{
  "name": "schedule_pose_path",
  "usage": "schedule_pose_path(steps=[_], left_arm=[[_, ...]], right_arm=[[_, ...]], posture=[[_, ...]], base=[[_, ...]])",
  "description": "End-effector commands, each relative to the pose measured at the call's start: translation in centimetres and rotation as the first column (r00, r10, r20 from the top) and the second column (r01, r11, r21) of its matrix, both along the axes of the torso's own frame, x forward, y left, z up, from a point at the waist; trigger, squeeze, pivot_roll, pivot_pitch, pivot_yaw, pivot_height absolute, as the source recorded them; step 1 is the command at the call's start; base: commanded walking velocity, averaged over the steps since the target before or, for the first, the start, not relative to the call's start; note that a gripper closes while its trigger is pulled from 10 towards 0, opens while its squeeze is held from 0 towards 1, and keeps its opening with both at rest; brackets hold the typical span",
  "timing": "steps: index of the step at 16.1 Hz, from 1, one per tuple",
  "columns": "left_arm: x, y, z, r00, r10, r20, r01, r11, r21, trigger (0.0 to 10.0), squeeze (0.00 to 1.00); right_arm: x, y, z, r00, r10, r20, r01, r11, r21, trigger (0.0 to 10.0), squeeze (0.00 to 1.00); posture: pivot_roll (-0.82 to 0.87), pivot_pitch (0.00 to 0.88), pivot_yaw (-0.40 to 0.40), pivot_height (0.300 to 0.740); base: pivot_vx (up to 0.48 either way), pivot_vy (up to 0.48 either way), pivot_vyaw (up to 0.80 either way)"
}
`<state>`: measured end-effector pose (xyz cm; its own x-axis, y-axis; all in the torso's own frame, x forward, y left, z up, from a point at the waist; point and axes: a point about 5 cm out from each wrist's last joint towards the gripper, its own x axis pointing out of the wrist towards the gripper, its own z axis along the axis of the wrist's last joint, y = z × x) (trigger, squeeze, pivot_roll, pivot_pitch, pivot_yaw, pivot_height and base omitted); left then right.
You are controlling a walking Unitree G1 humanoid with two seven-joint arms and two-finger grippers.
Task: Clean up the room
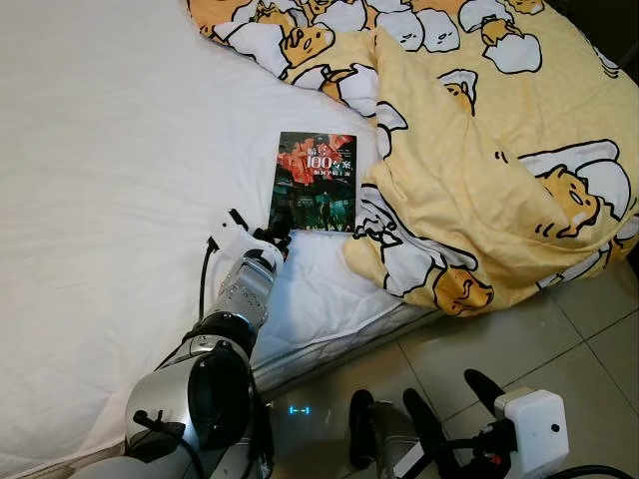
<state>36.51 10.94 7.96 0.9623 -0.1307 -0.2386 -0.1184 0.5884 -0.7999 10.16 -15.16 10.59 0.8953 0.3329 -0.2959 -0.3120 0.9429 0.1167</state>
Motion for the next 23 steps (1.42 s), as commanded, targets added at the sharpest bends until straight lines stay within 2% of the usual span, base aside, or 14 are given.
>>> schedule_pose_path(steps=[1,4,10,14,17,18,19,20,21,22,23], left_arm=[[-0.9,-1.8,-1.3,0.996,-0.045,-0.076,0.041,0.998,-0.055,0.0,0.00],[-0.7,-1.9,-0.9,0.998,-0.034,-0.058,0.028,0.995,-0.101,0.0,0.00],[-1.0,-4.4,-0.6,0.988,-0.150,-0.018,0.148,0.985,-0.088,0.0,0.00],[-0.7,-4.2,-0.1,0.989,-0.145,0.001,0.144,0.982,-0.125,0.0,0.00],[0.5,-2.4,1.6,0.992,-0.101,0.071,0.108,0.989,-0.104,0.0,0.00],[1.0,-1.1,2.8,0.989,-0.086,0.122,0.094,0.994,-0.063,0.0,0.00],[1.4,0.1,3.9,0.980,-0.089,0.178,0.086,0.996,0.023,0.0,0.00],[1.5,1.4,4.8,0.971,-0.094,0.221,0.062,0.987,0.147,0.0,0.00],[1.5,2.0,5.1,0.968,-0.092,0.232,0.046,0.979,0.199,0.0,0.00],[1.3,4.1,6.3,0.961,-0.083,0.265,-0.009,0.944,0.330,0.0,0.00],[1.1,4.9,6.9,0.954,-0.083,0.288,-0.030,0.930,0.367,0.0,0.00]], right_arm=[[-0.3,-0.1,-0.3,1.000,-0.007,-0.024,0.006,1.000,-0.005,10.0,0.00],[0.0,0.0,-0.4,1.000,-0.009,-0.021,0.009,1.000,-0.003,10.0,0.00],[0.6,0.0,-0.6,1.000,-0.007,-0.009,0.007,1.000,0.001,10.0,0.00],[1.1,0.0,-0.8,1.000,-0.004,-0.002,0.004,1.000,0.003,10.0,0.00],[2.0,-0.2,-1.1,1.000,-0.010,0.016,0.010,1.000,0.003,10.0,0.00],[2.6,-0.2,-1.3,1.000,-0.014,0.025,0.014,1.000,0.005,10.0,0.00],[3.5,-0.2,-1.5,0.999,-0.023,0.037,0.022,1.000,0.017,10.0,0.00],[4.8,-0.2,-1.7,0.998,-0.038,0.055,0.036,0.999,0.037,10.0,0.00],[5.4,-0.2,-1.6,0.997,-0.046,0.069,0.043,0.998,0.047,10.0,0.00],[7.0,-0.3,-1.5,0.994,-0.058,0.097,0.052,0.997,0.062,10.0,0.00],[7.7,-0.4,-1.6,0.992,-0.062,0.108,0.055,0.996,0.065,10.0,0.00]], posture=[[-0.30,0.307,-0.035,0.710],[-0.29,0.301,-0.032,0.710],[-0.28,0.295,-0.035,0.710],[-0.26,0.289,-0.032,0.710],[-0.24,0.261,-0.024,0.710],[-0.22,0.241,-0.020,0.710],[-0.18,0.206,-0.014,0.710],[-0.16,0.180,-0.009,0.710],[-0.16,0.180,-0.009,0.710],[-0.12,0.137,-0.005,0.710],[-0.09,0.112,-0.006,0.710]], base=[[0.000,0.000,0.00],[0.000,0.000,0.00],[0.000,0.000,0.00],[0.000,0.000,0.00],[0.000,0.000,0.00],[0.000,0.000,0.00],[0.000,0.000,0.00],[0.000,0.000,0.00],[0.000,0.000,0.00],[0.000,0.000,0.00],[0.000,0.000,0.00]])
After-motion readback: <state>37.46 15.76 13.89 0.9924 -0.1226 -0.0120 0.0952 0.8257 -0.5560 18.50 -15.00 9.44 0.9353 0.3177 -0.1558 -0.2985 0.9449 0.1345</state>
